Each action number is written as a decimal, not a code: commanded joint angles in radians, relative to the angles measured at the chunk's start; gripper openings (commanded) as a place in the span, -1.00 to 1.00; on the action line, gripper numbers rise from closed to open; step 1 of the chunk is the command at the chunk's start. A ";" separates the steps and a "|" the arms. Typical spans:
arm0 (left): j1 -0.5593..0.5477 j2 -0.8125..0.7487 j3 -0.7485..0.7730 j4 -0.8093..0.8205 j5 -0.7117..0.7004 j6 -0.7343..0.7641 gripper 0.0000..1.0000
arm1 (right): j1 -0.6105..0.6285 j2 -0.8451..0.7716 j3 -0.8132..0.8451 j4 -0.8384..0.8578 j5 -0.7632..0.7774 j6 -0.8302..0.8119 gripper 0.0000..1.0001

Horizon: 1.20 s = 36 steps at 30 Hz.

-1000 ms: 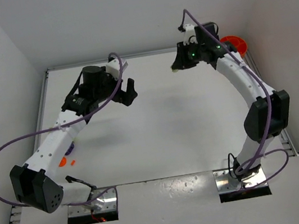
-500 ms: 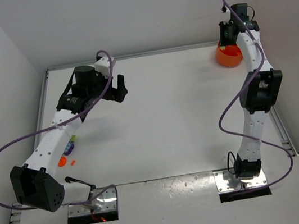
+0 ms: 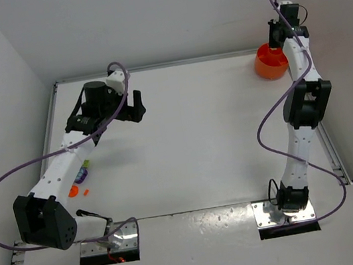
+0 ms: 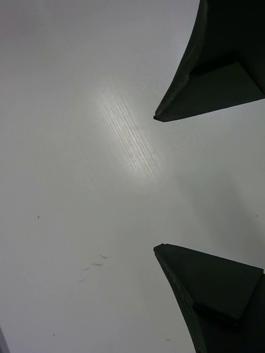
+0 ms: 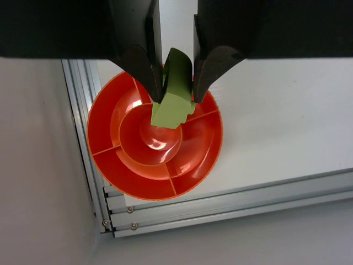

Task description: Sort the legos into containers by color

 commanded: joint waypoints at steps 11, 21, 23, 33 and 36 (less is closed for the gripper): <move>0.023 -0.015 0.010 0.036 0.019 -0.011 0.99 | -0.047 0.093 0.095 0.135 0.035 0.113 -1.00; 0.023 0.005 0.010 0.036 0.019 -0.011 0.99 | -0.047 0.135 0.126 0.164 0.015 0.144 -1.00; 0.023 0.005 0.010 0.036 0.029 -0.011 0.99 | -0.047 0.144 0.126 0.164 0.015 0.144 -1.00; 0.023 0.014 0.010 0.036 0.029 -0.020 0.99 | -0.047 0.162 0.135 0.164 0.024 0.144 -0.35; 0.023 0.014 0.010 0.036 0.029 -0.020 0.99 | -0.047 0.162 0.135 0.164 -0.002 0.144 -0.17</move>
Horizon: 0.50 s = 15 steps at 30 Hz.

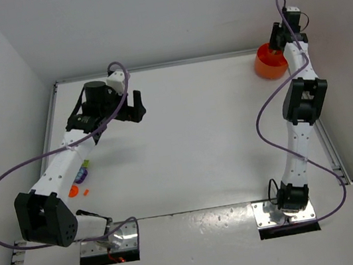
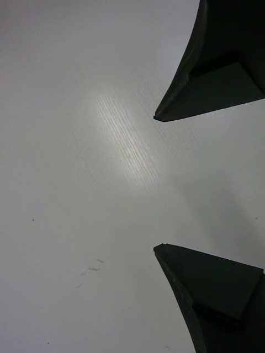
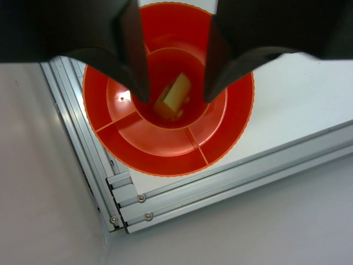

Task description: Sort the legos into containers by color

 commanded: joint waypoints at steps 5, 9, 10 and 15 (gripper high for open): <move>0.011 -0.005 0.010 0.034 0.019 -0.014 0.99 | 0.000 -0.035 0.049 0.035 -0.040 0.008 0.01; 0.011 -0.005 0.010 0.044 0.019 -0.014 0.99 | 0.000 -0.083 0.013 0.044 -0.053 -0.014 -0.12; 0.011 -0.015 0.010 0.044 0.019 -0.014 0.99 | 0.000 -0.132 -0.016 0.069 -0.082 -0.023 -0.14; 0.021 -0.072 0.019 0.044 -0.035 -0.023 0.99 | 0.034 -0.349 -0.289 0.172 -0.163 -0.122 -0.18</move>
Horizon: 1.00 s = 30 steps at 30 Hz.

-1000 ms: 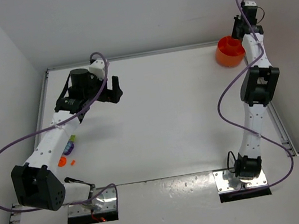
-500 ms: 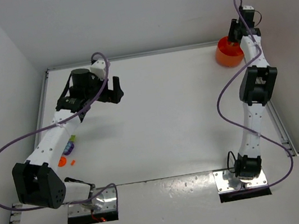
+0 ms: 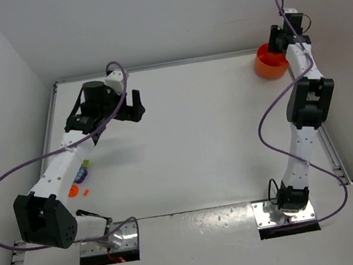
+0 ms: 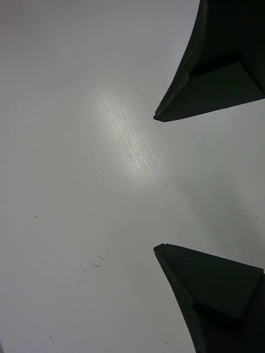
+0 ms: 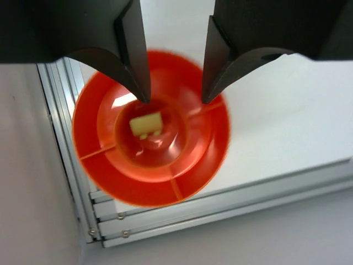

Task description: Sort the legos into containers by color

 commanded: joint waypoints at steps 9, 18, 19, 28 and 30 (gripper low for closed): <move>0.183 0.001 0.143 -0.254 -0.253 0.060 0.99 | 0.125 -0.379 -0.134 -0.307 -0.309 -0.252 0.47; 0.621 0.116 0.096 -0.317 -0.223 0.238 0.67 | 0.229 -0.597 -0.540 -0.283 -0.392 -0.271 0.72; 0.647 0.131 0.096 -0.317 -0.210 0.249 0.48 | 0.246 -0.597 -0.550 -0.283 -0.401 -0.271 0.72; 0.766 0.223 0.007 -0.236 -0.176 0.327 0.04 | 0.313 -0.616 -0.580 -0.294 -0.389 -0.239 0.72; 0.793 0.237 -0.004 -0.220 -0.166 0.327 0.10 | 0.324 -0.626 -0.592 -0.294 -0.378 -0.239 0.72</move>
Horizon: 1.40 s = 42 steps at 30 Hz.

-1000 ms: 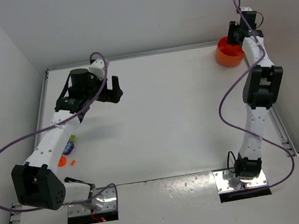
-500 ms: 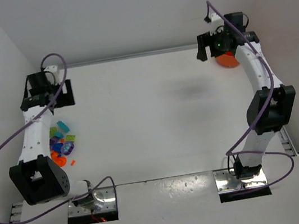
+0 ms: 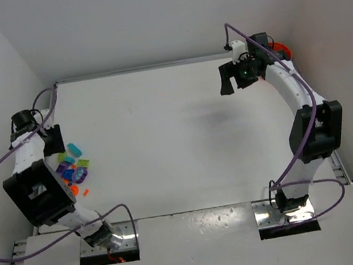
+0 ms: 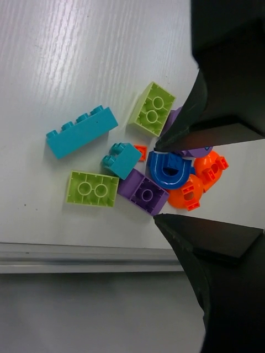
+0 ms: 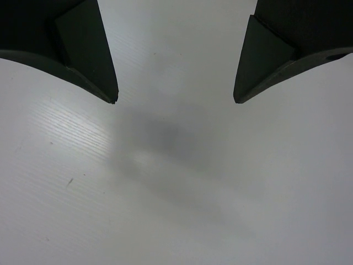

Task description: Sort the legos into containers by color

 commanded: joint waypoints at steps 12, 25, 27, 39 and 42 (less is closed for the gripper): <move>0.072 0.171 0.022 0.102 0.106 0.009 0.21 | 0.045 -0.081 -0.069 0.019 0.021 0.006 0.72; 0.072 0.258 0.086 0.122 0.137 -0.011 0.29 | 0.055 -0.072 -0.089 0.028 0.030 -0.003 0.72; 0.072 0.267 0.087 0.131 0.137 -0.011 0.29 | 0.064 -0.072 -0.089 0.028 0.030 -0.003 0.72; 0.072 0.316 0.097 0.162 0.137 -0.020 0.29 | 0.064 -0.063 -0.099 0.028 0.040 -0.003 0.72; 0.072 0.316 0.088 0.162 0.137 -0.020 0.27 | 0.073 -0.053 -0.089 0.028 0.040 -0.003 0.72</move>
